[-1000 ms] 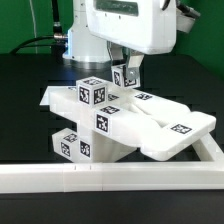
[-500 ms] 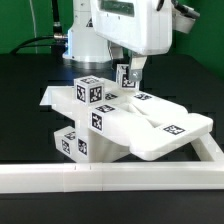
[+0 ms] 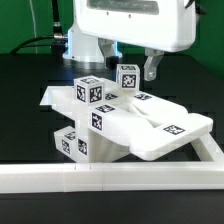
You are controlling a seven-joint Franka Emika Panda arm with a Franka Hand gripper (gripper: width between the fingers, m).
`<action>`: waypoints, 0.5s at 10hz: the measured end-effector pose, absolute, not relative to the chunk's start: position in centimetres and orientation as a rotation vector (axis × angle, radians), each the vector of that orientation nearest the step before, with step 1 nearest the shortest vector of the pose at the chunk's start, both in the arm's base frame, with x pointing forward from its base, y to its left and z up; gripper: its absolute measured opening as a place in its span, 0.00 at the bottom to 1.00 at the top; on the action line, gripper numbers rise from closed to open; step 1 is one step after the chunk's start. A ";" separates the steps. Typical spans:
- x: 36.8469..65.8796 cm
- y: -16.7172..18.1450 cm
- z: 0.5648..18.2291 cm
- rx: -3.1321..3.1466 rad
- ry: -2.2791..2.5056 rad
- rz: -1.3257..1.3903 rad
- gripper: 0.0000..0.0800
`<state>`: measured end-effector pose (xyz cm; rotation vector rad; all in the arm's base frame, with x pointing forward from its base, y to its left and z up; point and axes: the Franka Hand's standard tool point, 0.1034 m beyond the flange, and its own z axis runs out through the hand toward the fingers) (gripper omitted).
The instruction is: Assemble chair
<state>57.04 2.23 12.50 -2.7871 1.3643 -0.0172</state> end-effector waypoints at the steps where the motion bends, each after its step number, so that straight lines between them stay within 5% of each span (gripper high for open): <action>1: 57.0 2.3 12.5 -2.877 1.192 -0.018 0.81; 5: 56.9 2.8 12.3 -3.073 0.599 -0.026 0.81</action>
Offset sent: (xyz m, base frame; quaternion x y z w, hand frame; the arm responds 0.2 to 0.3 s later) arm 0.0013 0.0071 0.0004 -0.0124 0.0076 -0.2077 0.9781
